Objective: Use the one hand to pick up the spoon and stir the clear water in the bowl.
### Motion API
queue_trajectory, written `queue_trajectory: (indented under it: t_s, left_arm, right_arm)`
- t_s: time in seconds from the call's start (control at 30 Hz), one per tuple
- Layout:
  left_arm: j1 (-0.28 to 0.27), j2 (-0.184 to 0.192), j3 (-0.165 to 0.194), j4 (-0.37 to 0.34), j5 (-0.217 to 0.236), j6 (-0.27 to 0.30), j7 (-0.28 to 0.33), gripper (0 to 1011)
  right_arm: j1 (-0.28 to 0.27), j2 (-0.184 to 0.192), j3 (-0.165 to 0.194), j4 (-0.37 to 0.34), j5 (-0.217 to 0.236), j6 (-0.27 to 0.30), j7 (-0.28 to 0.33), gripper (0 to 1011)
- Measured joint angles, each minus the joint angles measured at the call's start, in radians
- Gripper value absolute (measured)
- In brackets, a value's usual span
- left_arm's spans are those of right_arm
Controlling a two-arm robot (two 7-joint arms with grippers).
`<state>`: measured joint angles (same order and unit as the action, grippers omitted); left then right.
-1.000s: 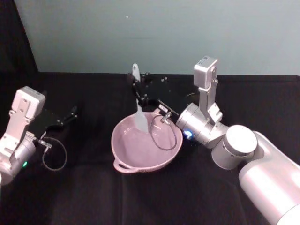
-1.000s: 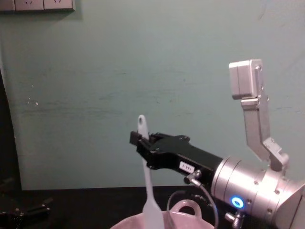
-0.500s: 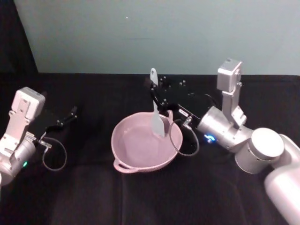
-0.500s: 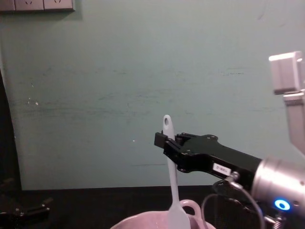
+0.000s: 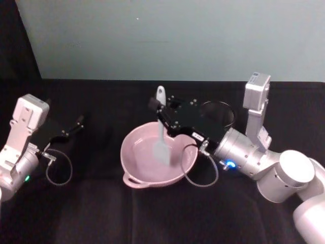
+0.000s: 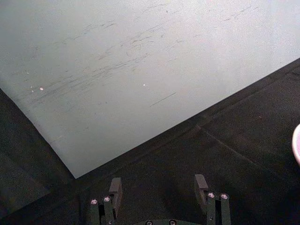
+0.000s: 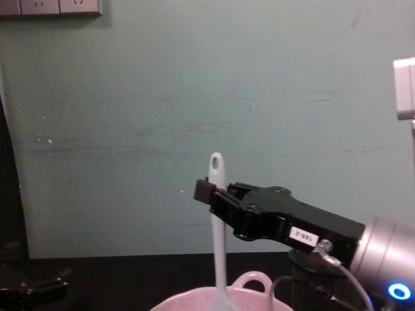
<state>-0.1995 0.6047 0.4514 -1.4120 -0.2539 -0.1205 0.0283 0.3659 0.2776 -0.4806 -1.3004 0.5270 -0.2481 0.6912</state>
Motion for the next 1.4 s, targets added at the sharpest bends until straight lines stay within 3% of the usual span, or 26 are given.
queue_trajectory:
  t_s: [0.2,0.37,0.67,1.07,1.4]
  left_arm:
    - [0.0,0.0,0.0,0.0,0.0,0.0,0.0,1011]
    - [0.0,0.0,0.0,0.0,0.0,0.0,0.0,1011]
    - [0.0,0.0,0.0,0.0,0.0,0.0,0.0,1011]
    - [0.0,0.0,0.0,0.0,0.0,0.0,0.0,1011]
    - [0.0,0.0,0.0,0.0,0.0,0.0,0.0,1011]
  right_arm:
    - [0.01,-0.019,-0.021,0.007,0.01,0.01,-0.001,120]
    - [0.039,-0.058,-0.041,0.061,0.008,0.012,-0.015,121]
    - [0.083,-0.124,-0.049,0.173,-0.027,-0.053,-0.046,121]
    - [0.126,-0.193,-0.008,0.307,-0.093,-0.176,-0.109,121]
    - [0.144,-0.194,0.032,0.361,-0.142,-0.23,-0.15,121]
